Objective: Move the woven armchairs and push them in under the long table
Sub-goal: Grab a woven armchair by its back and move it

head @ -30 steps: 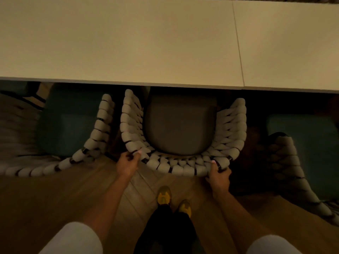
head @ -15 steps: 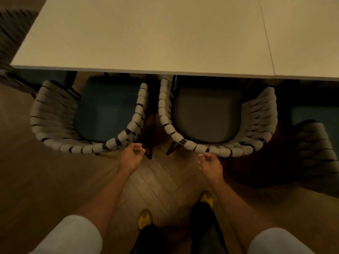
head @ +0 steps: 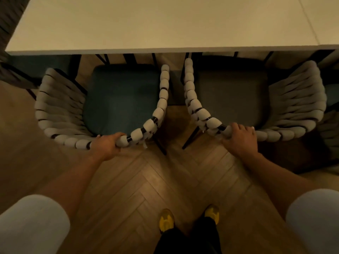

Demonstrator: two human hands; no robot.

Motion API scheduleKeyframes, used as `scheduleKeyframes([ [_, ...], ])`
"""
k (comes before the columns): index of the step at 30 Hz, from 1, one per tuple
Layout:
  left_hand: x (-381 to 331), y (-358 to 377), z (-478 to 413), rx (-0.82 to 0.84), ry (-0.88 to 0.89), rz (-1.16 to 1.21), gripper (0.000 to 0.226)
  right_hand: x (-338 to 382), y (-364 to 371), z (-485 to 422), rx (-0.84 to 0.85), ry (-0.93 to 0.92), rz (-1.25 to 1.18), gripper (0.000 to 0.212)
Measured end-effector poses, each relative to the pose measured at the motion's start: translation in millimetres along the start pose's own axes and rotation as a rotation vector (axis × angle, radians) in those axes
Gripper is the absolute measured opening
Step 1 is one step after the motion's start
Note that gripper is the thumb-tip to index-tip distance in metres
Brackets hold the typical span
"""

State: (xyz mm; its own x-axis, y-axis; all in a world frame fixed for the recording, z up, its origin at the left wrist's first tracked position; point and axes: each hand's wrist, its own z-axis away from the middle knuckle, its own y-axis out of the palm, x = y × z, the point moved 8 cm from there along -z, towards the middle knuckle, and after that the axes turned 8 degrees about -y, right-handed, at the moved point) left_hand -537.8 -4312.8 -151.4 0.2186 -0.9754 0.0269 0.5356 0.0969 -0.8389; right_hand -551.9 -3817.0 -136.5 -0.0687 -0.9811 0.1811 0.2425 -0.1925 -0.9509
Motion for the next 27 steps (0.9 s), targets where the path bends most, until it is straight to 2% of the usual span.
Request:
scheduleKeyframes([
  [3, -4.5, 9.5, -26.4, 0.053, -0.007, -0.029, 0.053, -6.1, 9.0, -18.9, 0.001, 0.017, 0.105, 0.038],
  [5, -8.1, 16.3, -39.4, 0.083, -0.009, -0.048, 0.051, -8.2, 17.0, -31.8, 0.023, 0.097, 0.107, 0.032],
  [9, -6.5, 18.8, -49.9, -0.003, -0.009, -0.043, 0.043, -9.6, 27.0, -45.4, -0.039, 0.182, 0.138, 0.023],
  [14, -18.1, 8.3, -53.4, -0.084, -0.066, -0.046, 0.032, -9.8, 16.8, -42.9, -0.056, 0.138, 0.135, 0.027],
  [19, -22.5, 2.4, -57.8, -0.074, -0.018, -0.092, 0.043, -3.2, 6.7, -34.5, 0.174, 0.145, 0.093, 0.034],
  [22, -22.3, 9.7, -47.7, -0.055, 0.013, -0.162, 0.035, -10.7, 7.0, -14.9, 0.153, 0.195, 0.14, 0.026],
  [27, -17.2, 22.9, -29.7, -0.057, -0.002, -0.175, 0.025, -22.4, 13.5, 5.7, 0.177, 0.196, 0.195, 0.033],
])
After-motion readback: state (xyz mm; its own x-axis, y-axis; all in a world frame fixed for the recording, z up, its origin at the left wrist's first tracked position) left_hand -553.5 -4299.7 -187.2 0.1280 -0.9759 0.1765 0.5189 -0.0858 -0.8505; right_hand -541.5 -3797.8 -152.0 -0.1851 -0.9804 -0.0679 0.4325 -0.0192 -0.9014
